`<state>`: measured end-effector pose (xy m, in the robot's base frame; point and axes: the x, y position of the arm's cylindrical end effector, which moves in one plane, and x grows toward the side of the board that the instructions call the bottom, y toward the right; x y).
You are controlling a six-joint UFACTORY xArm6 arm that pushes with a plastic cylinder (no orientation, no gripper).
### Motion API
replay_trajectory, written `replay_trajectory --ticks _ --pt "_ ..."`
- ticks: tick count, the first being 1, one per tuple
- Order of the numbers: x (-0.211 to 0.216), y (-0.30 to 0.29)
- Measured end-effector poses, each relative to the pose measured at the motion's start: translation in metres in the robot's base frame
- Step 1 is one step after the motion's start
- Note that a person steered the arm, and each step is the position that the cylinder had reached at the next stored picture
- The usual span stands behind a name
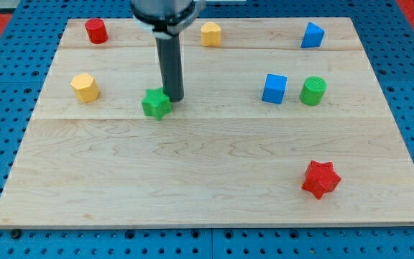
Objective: Move the blue cube towards the bottom left of the board
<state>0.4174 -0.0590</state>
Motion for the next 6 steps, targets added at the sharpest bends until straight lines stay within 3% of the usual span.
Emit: replay_trajectory --ticks 1,2,3,5,6 --pt "-0.063 -0.031" --pt "-0.021 -0.046" --pt "0.049 0.005" --pt "0.026 -0.029" --pt "0.074 -0.032"
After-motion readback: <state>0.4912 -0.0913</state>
